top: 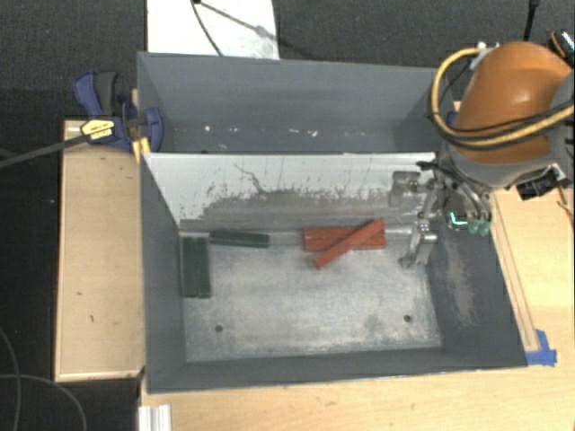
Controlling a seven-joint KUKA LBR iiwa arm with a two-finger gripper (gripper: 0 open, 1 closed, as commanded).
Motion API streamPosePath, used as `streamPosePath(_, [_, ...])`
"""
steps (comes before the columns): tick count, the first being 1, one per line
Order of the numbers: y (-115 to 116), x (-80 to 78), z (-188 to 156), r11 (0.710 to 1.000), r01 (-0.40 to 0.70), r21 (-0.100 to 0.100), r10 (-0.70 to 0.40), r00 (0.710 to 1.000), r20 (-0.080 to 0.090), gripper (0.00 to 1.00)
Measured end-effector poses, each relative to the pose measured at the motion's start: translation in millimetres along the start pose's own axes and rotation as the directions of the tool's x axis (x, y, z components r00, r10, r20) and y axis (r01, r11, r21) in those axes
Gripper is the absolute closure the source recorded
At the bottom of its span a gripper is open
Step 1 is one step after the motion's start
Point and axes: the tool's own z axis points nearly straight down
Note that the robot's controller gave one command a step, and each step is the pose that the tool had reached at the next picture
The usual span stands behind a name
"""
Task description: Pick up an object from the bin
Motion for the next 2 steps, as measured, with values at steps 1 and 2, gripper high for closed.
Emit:
streamPosePath(1, [51.3,-20.4,160.0,0.945,0.326,0.001,-0.326,0.945,0.004,0.00])
streamPosePath(2, [93.9,-19.1,126.5,0.965,0.263,0.000,-0.263,0.965,0.012,0.00])
